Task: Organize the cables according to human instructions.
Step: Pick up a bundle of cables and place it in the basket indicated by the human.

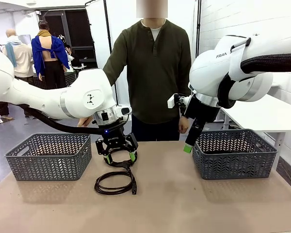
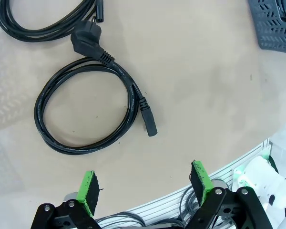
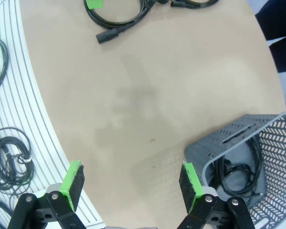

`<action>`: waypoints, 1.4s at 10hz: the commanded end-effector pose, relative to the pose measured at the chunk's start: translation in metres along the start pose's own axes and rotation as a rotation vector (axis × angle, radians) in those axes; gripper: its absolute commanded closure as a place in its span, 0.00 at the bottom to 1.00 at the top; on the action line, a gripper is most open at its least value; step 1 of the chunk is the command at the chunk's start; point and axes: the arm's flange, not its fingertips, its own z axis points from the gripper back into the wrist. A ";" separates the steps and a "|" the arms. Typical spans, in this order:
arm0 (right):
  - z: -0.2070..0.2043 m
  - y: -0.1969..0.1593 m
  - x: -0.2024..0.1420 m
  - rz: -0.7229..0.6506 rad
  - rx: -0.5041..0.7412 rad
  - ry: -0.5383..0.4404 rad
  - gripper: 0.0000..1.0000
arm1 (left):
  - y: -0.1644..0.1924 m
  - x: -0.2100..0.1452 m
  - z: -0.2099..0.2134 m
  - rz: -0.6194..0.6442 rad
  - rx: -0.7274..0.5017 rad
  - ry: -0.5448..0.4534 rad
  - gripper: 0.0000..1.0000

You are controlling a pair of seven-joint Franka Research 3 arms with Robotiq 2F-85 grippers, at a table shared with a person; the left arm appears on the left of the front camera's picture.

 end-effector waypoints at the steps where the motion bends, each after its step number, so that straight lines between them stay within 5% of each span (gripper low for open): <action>1: -0.001 -0.001 0.000 -0.002 -0.003 0.000 0.00 | -0.002 -0.001 -0.005 0.077 0.039 -0.027 0.00; 6: -0.001 -0.001 0.000 -0.002 -0.003 0.000 0.00 | -0.018 0.005 -0.021 0.332 0.083 -0.049 0.00; 14: -0.001 -0.001 0.000 -0.002 -0.003 0.000 0.00 | -0.021 0.016 -0.075 0.446 0.192 -0.121 0.00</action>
